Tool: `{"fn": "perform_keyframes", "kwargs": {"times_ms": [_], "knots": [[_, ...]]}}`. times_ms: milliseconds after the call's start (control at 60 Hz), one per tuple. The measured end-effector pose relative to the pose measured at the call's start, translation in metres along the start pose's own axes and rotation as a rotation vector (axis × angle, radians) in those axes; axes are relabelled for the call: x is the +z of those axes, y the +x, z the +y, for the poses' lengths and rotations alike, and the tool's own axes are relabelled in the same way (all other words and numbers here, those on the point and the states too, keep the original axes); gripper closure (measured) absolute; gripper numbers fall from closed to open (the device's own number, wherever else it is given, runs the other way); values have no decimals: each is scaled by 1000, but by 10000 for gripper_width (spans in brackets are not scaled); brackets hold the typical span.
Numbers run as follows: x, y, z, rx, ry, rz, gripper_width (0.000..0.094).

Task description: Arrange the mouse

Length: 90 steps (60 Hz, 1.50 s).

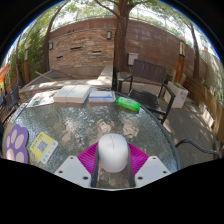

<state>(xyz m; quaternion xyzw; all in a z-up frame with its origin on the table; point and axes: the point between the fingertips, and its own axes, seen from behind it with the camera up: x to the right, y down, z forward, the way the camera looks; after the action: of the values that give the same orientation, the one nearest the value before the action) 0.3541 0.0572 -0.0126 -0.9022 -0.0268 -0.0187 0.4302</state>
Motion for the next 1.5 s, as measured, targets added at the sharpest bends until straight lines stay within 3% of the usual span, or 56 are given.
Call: {"fn": "perform_keyframes", "kwargs": {"times_ms": [117,250,417,500,567,650,767,850,1033,1067,1150,1167,1500], "knots": [[-5,2,-1,7,-14,23,580],[-40,18,-34,54,47,115,582],[-151,-3,-157,160,302,178,578],[-208,-63,-204,192,421,135,583],[-230,-122,-223,190,458,76,583],[-221,-220,-189,144,400,-8,585],[-142,-332,-57,69,184,-83,585],[-117,-353,-20,70,56,-96,579],[-85,-364,40,79,-60,-95,423],[-85,-366,41,83,-66,-90,377],[-98,-363,32,63,-47,-72,86],[-102,-361,30,58,-43,-64,73],[-249,-357,-18,16,35,-23,84]]}}
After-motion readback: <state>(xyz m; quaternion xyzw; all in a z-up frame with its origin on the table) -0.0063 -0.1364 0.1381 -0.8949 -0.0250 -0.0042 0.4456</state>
